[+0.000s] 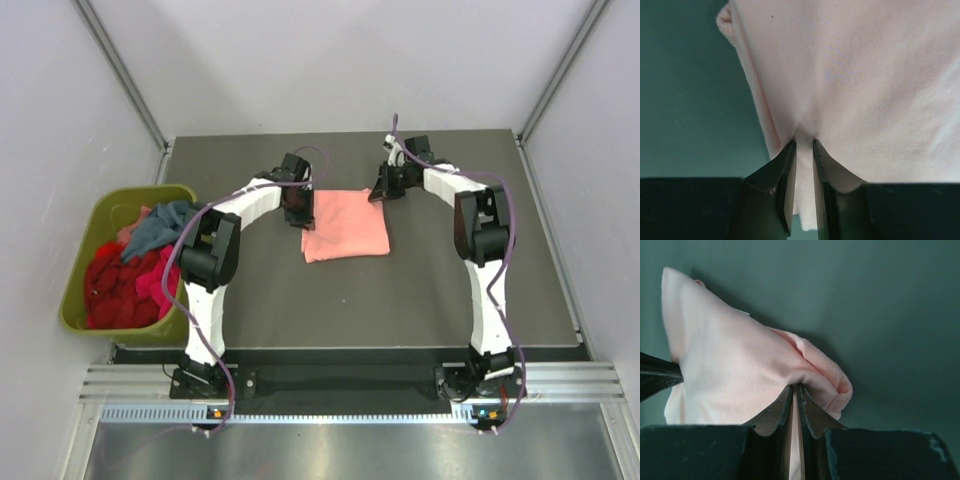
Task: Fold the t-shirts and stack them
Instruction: Fold the tshirt
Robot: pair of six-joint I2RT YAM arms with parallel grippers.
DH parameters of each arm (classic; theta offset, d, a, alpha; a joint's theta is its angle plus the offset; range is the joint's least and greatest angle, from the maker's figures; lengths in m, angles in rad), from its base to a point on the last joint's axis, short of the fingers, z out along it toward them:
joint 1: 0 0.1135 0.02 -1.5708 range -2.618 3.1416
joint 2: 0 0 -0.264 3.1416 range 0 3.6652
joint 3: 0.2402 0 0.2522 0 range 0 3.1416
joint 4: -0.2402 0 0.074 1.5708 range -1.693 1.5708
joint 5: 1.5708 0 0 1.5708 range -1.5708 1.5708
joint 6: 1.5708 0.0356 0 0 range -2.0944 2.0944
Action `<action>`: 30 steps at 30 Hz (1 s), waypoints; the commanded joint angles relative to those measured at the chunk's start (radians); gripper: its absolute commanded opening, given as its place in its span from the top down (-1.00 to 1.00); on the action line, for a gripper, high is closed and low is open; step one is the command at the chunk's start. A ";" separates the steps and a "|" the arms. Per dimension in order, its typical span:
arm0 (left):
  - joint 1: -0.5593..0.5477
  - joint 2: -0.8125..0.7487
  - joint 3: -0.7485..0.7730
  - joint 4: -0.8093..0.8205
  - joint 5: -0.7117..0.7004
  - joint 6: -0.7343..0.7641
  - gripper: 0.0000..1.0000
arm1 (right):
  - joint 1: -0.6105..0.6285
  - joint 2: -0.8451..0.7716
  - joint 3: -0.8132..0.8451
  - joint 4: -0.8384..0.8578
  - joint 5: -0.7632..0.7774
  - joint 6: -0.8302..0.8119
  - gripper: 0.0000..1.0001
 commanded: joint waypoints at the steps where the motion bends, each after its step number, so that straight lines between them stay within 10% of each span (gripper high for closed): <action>1: 0.008 0.001 0.058 -0.060 -0.111 0.032 0.49 | -0.014 0.027 0.121 0.016 0.004 -0.002 0.84; 6: 0.007 -0.068 0.138 -0.134 -0.120 0.030 0.47 | -0.011 -0.051 0.114 -0.012 0.022 -0.004 0.70; 18: -0.062 -0.203 -0.122 0.133 0.344 -0.066 0.48 | 0.057 -0.384 -0.285 0.083 -0.101 0.084 0.64; 30: -0.090 -0.170 -0.360 0.132 0.119 -0.044 0.53 | 0.101 -0.329 -0.561 0.200 -0.131 0.041 0.67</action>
